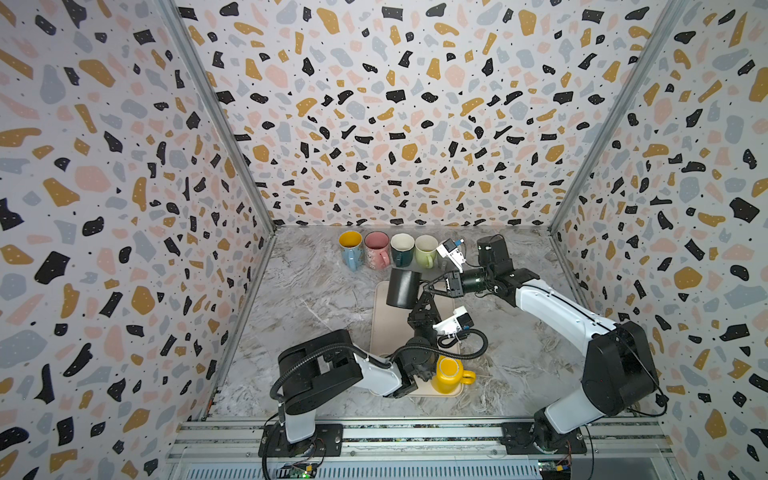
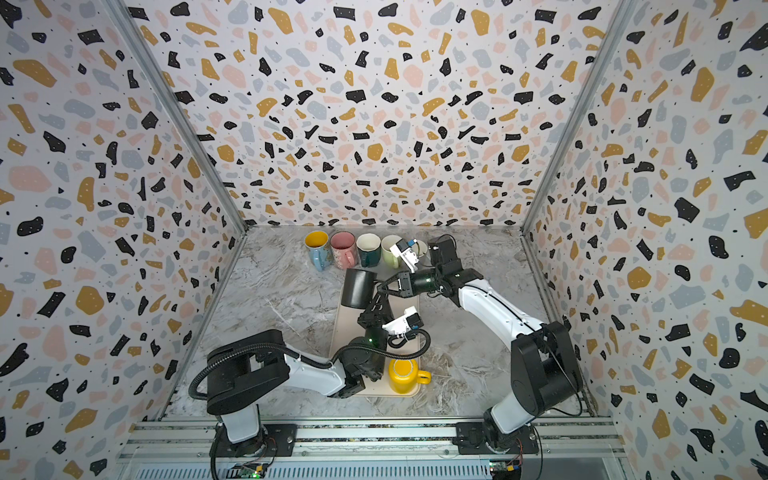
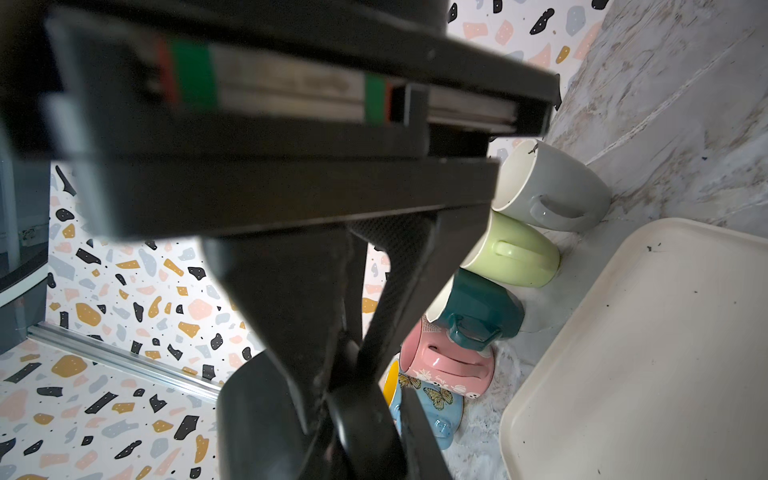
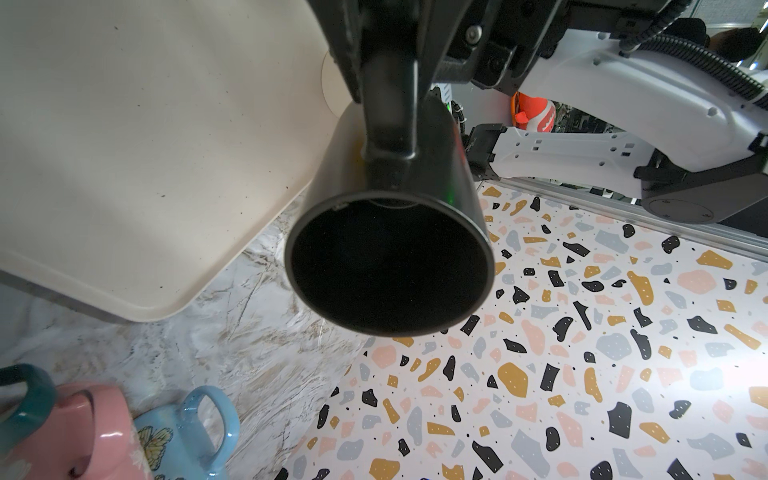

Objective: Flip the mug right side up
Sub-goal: 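Grasp the black mug handle with the right gripper while the left holds it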

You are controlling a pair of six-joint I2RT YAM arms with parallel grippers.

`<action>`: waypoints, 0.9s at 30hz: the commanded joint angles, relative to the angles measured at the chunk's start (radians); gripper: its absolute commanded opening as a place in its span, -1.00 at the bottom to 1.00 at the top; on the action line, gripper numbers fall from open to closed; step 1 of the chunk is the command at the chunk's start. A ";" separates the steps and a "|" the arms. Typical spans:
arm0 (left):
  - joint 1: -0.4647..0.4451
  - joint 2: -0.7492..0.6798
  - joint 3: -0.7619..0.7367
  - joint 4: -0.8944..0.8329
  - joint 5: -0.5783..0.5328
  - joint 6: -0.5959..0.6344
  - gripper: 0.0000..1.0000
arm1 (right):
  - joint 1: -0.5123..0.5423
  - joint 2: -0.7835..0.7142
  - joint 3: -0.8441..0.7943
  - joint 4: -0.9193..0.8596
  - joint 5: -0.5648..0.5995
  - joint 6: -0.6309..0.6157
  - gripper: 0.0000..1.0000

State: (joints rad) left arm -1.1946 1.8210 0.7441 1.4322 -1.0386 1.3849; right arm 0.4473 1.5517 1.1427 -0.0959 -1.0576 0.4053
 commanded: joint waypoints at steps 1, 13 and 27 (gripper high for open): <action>-0.005 -0.054 0.051 0.414 0.055 0.036 -1.00 | 0.019 -0.014 -0.034 0.041 0.033 0.016 -1.00; -0.005 -0.074 0.051 0.414 0.009 0.007 -0.65 | 0.011 -0.046 -0.082 0.101 0.041 0.049 -1.00; -0.005 -0.101 0.043 0.414 -0.015 -0.014 -0.18 | 0.011 -0.063 -0.103 0.124 0.051 0.061 -1.00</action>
State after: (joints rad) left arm -1.1961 1.8088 0.7441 1.4189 -1.0584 1.3762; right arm 0.4538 1.5047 1.0634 0.0608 -1.0386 0.4824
